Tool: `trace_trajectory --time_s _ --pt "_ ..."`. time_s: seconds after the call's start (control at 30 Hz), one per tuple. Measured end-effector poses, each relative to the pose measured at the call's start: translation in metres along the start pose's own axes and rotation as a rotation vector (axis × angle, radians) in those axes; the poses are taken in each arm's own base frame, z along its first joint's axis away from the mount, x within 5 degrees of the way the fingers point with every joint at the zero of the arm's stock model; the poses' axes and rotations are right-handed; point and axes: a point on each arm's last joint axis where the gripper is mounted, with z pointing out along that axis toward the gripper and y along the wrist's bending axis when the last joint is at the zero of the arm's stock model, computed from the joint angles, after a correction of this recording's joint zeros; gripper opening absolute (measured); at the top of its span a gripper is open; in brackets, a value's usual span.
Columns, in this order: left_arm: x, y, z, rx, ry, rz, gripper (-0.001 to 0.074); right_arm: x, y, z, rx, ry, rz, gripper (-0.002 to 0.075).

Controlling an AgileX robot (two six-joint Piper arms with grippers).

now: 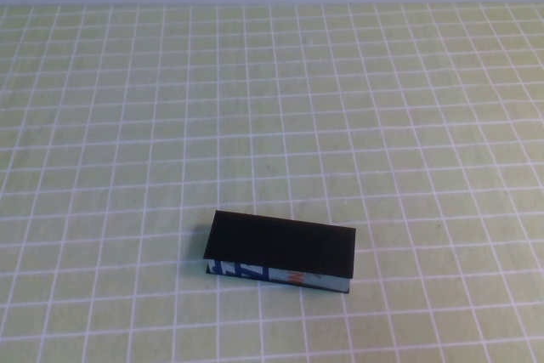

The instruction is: Return glasses to glasses case

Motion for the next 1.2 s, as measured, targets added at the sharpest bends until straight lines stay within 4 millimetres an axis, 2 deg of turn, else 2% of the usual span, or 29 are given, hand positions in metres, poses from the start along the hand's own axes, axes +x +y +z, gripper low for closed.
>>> trace_trajectory --time_s 0.13,0.27,0.4,0.6,0.77,1.2 --pt "0.014 0.013 0.008 -0.139 -0.126 -0.028 -0.0004 0.0 0.0 0.0 0.0 -0.002 0.0 -0.0018" --pt "0.031 0.017 0.013 -0.193 -0.206 -0.006 -0.0004 0.0 0.0 0.0 0.0 -0.002 0.0 -0.0018" --pt "0.058 0.018 0.025 -0.195 -0.144 -0.047 -0.0004 0.0 0.0 0.0 0.0 -0.002 0.0 -0.0018" --pt "0.104 0.018 0.042 -0.191 0.038 -0.164 -0.0004 0.0 0.0 0.0 0.0 -0.002 0.0 -0.0018" --pt "0.103 0.018 0.042 -0.192 0.019 -0.228 -0.0004 0.0 0.0 0.0 0.0 -0.002 0.0 -0.0018" --pt "0.103 0.018 0.042 -0.192 0.016 -0.24 -0.0004 0.0 0.0 0.0 0.0 -0.002 0.0 -0.0018"
